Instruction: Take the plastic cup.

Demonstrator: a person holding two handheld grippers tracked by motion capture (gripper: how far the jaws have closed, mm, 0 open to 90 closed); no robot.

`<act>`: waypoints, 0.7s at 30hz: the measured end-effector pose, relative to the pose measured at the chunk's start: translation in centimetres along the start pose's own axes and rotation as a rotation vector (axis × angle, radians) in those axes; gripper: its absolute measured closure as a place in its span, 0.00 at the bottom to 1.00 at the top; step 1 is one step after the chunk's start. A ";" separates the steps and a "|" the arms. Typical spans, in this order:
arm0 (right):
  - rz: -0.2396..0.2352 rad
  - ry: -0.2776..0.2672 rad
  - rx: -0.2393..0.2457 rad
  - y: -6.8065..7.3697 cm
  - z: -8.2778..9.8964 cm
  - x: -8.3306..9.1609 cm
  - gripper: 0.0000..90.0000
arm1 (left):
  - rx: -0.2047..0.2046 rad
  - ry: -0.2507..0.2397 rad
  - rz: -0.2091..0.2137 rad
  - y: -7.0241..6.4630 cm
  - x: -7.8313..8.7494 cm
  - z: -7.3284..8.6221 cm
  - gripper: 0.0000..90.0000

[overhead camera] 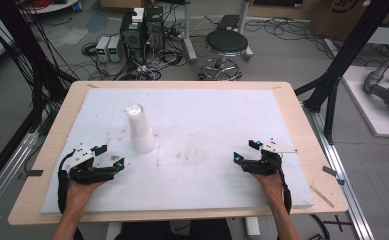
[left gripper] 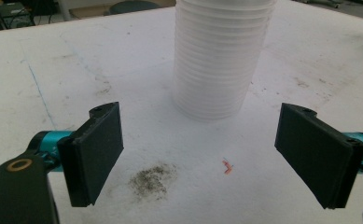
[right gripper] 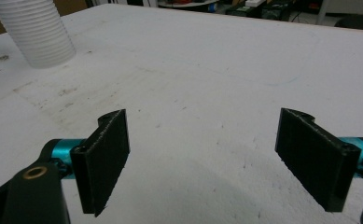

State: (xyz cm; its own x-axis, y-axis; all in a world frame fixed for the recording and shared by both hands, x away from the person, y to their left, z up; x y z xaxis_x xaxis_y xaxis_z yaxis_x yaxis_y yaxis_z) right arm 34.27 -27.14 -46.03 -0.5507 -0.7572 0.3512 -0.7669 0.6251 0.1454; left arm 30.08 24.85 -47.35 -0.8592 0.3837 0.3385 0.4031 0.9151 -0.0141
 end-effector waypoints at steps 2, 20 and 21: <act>-0.005 -0.003 -0.008 0.0 0.0 0.1 0.19 | 0.007 -0.006 -0.001 0.1 0.0 0.0 0.17; -0.001 0.019 0.014 0.2 0.0 -0.2 0.19 | 0.016 -0.017 0.004 0.2 0.1 0.0 0.17; 0.000 0.021 0.014 0.2 0.0 -0.2 0.19 | 0.018 -0.021 0.004 0.1 0.2 0.0 0.17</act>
Point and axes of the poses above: each handheld gripper's, and its own axes: x roughly backward along the jaws, z roughly out of its underside, y roughly to its left, the point moved 2 cm from there along -x, roughly forward along the jaws, and after that the axes turned 12 degrees about -z, right-handed, at the moved point
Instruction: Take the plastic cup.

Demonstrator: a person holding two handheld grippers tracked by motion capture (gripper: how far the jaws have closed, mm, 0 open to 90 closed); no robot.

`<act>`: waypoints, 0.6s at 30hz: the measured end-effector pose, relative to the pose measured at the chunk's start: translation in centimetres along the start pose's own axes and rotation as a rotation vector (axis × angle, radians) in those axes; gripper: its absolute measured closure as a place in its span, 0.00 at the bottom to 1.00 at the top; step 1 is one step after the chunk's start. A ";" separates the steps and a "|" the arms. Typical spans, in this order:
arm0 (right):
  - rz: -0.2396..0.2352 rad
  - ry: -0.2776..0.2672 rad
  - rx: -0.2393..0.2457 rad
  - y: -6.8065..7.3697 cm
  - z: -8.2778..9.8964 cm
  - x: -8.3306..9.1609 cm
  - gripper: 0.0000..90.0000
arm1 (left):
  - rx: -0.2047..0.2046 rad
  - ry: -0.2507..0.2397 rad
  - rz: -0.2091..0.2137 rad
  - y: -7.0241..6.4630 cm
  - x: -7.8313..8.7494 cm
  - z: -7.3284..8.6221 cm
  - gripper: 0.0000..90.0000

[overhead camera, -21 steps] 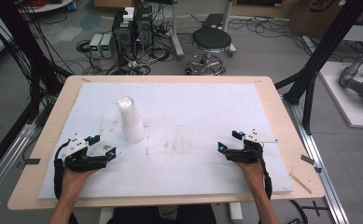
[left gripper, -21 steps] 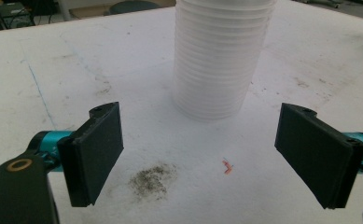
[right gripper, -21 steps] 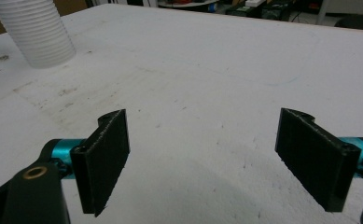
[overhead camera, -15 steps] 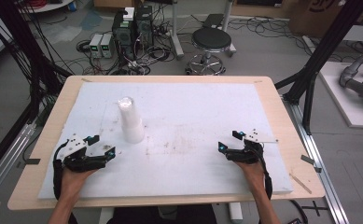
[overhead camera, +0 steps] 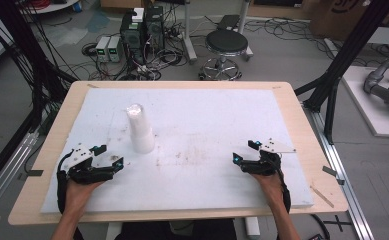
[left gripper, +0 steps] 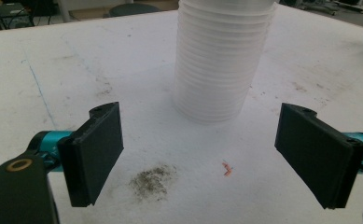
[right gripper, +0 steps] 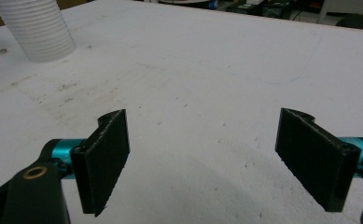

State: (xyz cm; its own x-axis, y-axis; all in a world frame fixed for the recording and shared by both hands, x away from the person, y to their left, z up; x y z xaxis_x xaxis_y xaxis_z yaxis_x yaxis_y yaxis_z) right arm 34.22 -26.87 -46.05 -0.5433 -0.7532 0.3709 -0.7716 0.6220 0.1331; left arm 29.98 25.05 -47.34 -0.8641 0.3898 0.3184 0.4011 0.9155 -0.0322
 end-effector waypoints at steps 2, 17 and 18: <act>-0.002 0.010 -0.005 0.0 0.0 -0.1 0.19 | -0.001 -0.007 0.007 0.0 0.1 0.0 0.17; -0.014 0.015 -0.021 -0.2 0.0 -0.1 0.19 | 0.035 -0.097 0.158 1.6 1.4 -2.8 0.17; -0.017 0.017 -0.023 -0.2 0.0 -0.1 0.19 | 0.028 -0.101 0.170 1.8 1.4 -3.4 0.17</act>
Point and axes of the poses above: each handheld gripper's, and its own axes: x roughly backward along the jaws, z roughly out of its underside, y roughly to its left, the point moved 2 cm from there along -x, roughly forward along the jaws, and after that the axes turned 12 degrees about -z, right-handed, at the moved point
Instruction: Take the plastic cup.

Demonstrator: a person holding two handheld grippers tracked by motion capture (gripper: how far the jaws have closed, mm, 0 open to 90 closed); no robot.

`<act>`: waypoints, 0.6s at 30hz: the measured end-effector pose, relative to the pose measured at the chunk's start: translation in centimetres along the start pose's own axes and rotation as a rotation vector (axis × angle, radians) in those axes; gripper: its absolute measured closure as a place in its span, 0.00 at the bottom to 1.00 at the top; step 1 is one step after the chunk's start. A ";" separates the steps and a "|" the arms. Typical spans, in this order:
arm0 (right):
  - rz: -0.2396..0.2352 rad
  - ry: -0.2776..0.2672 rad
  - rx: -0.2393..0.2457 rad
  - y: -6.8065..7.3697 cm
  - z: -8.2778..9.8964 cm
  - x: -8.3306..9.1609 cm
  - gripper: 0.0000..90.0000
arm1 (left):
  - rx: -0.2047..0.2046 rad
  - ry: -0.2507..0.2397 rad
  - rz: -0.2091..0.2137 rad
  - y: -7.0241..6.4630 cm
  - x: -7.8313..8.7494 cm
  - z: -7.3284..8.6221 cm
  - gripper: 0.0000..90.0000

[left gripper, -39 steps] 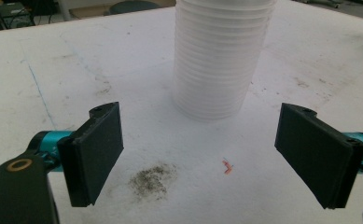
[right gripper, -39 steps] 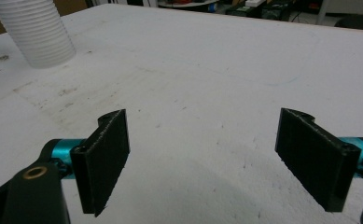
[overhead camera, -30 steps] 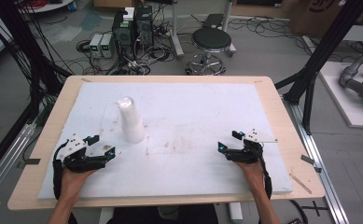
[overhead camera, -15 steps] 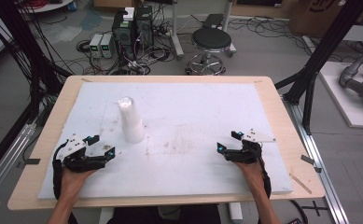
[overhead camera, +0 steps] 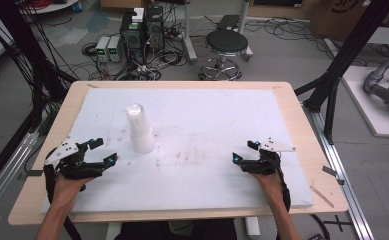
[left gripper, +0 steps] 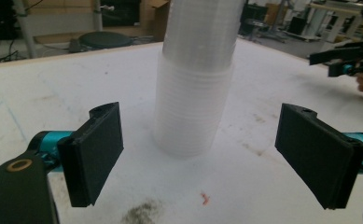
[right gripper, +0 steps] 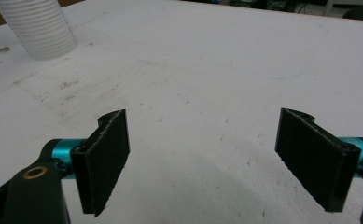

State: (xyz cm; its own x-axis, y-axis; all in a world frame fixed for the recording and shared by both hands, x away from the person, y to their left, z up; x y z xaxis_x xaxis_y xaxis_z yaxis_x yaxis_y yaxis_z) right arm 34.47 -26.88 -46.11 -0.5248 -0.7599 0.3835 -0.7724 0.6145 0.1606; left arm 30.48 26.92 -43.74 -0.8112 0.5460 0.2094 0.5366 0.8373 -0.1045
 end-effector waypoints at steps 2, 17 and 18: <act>0.000 0.002 -0.006 0.0 0.0 0.0 0.19 | -0.013 -0.001 0.016 0.2 -0.1 -0.9 0.17; -0.006 0.004 -0.003 0.0 0.0 0.0 0.19 | -0.141 0.056 0.200 1.3 -2.5 -7.3 0.17; -0.006 0.004 -0.003 0.0 0.0 0.0 0.19 | -0.141 0.057 0.215 1.4 -2.6 -7.6 0.17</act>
Point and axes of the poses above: each handheld gripper's, and its own axes: x roughly backward along the jaws, z roughly out of its underside, y roughly to its left, the point moved 2 cm from there along -x, roughly forward along the jaws, and after that the axes turned 12 degrees about -z, right-handed, at the moved point
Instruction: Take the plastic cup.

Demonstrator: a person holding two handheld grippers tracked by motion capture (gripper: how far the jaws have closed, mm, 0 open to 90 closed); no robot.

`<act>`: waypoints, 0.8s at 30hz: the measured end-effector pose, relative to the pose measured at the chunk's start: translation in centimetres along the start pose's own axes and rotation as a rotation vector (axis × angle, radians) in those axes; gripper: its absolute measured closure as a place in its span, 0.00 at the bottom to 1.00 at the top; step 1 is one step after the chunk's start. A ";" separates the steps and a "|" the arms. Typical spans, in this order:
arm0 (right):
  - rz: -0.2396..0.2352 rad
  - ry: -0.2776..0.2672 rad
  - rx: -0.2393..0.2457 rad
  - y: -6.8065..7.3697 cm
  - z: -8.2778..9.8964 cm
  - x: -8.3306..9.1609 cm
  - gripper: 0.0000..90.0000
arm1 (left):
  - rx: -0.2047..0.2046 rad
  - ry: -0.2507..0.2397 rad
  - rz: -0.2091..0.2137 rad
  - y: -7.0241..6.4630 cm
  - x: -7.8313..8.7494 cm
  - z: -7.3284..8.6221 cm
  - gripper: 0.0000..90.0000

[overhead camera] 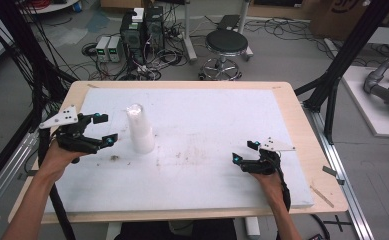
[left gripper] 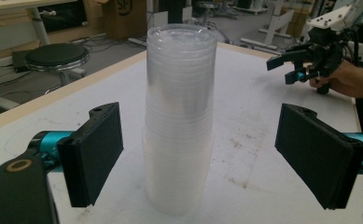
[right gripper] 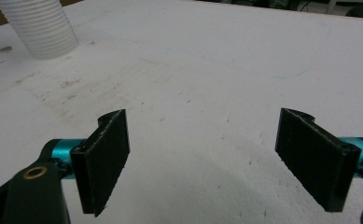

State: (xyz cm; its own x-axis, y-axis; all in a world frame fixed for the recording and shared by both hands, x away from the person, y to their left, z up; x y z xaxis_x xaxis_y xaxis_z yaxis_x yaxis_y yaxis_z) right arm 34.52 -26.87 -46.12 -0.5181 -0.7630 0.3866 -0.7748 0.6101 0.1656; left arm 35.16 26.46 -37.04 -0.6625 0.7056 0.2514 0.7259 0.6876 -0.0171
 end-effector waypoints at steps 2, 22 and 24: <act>-0.001 0.000 0.001 0.0 0.0 0.0 0.19 | -0.007 0.003 0.022 0.3 -0.3 -0.5 0.17; 0.002 0.003 0.008 0.0 0.0 0.0 0.19 | -0.071 0.067 0.193 2.3 -4.9 -3.2 0.17; 0.002 0.003 0.008 0.0 0.0 0.0 0.19 | -0.080 0.082 0.198 2.3 -5.3 -3.4 0.17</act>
State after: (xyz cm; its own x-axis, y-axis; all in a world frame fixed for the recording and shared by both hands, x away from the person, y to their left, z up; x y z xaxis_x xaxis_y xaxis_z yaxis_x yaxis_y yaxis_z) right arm 34.52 -26.85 -46.13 -0.5189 -0.7611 0.3892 -0.7767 0.6100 0.1573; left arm 41.01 23.71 -35.13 -0.4907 0.8070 0.3287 0.8549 0.5189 0.0022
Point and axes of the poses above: each handheld gripper's, and its own axes: x roughly backward along the jaws, z roughly out of its underside, y roughly to its left, the point moved 2 cm from there along -x, roughly forward along the jaws, and after that the axes turned 12 degrees about -z, right-handed, at the moved point
